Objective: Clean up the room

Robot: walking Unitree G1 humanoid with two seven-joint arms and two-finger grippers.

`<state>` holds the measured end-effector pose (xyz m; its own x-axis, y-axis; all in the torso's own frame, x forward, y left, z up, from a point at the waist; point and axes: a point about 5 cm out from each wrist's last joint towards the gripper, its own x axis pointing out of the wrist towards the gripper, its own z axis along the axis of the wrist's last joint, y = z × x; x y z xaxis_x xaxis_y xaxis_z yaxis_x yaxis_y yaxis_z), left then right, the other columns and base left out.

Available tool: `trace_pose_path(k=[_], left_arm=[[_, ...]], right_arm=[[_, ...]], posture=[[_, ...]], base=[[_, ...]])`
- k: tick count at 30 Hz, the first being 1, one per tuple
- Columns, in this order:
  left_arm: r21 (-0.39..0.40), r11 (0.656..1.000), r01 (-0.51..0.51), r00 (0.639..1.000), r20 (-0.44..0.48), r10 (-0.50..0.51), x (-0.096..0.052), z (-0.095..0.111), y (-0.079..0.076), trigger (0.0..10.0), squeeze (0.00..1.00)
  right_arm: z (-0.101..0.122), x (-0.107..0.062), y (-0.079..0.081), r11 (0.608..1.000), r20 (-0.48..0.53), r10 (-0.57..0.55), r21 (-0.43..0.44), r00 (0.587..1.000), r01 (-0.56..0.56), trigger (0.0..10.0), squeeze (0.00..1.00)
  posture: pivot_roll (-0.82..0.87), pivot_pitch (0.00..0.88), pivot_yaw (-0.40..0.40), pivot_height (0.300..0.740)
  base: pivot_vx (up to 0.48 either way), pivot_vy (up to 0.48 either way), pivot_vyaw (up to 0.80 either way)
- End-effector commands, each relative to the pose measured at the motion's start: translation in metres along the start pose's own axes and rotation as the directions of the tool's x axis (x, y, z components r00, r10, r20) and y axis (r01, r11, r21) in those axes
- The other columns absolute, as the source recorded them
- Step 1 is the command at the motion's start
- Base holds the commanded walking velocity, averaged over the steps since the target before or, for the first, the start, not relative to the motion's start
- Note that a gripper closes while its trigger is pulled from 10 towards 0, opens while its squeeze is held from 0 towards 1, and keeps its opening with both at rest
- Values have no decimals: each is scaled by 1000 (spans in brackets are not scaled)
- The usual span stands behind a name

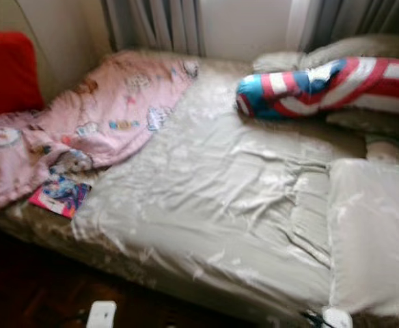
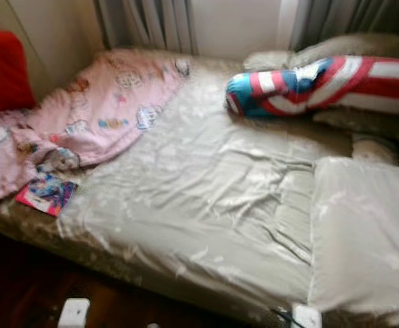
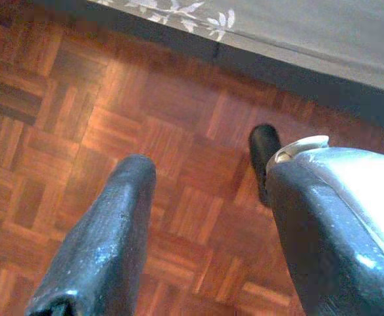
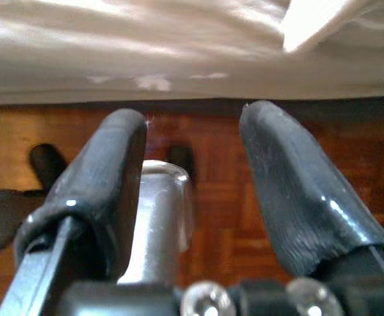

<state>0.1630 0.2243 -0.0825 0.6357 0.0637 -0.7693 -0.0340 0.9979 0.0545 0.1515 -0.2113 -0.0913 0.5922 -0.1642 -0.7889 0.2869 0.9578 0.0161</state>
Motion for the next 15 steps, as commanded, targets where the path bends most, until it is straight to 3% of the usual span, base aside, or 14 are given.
trace_pose_path(k=[1,15], left_arm=[[0,1000,3,1000,-27,-3,-1,-6,-1,10000,0],[-1,1000,4,1000,-27,-4,-1,-6,-1,10000,0]], right_arm=[[-4,-1,-6,1000,-22,-31,3,999,31,10000,0],[-2,-1,-5,999,-6,-30,16,1000,30,10000,0]], posture=[[18,157,26,740],[19,160,24,740]], base=[[0,480,0],[0,480,0]])
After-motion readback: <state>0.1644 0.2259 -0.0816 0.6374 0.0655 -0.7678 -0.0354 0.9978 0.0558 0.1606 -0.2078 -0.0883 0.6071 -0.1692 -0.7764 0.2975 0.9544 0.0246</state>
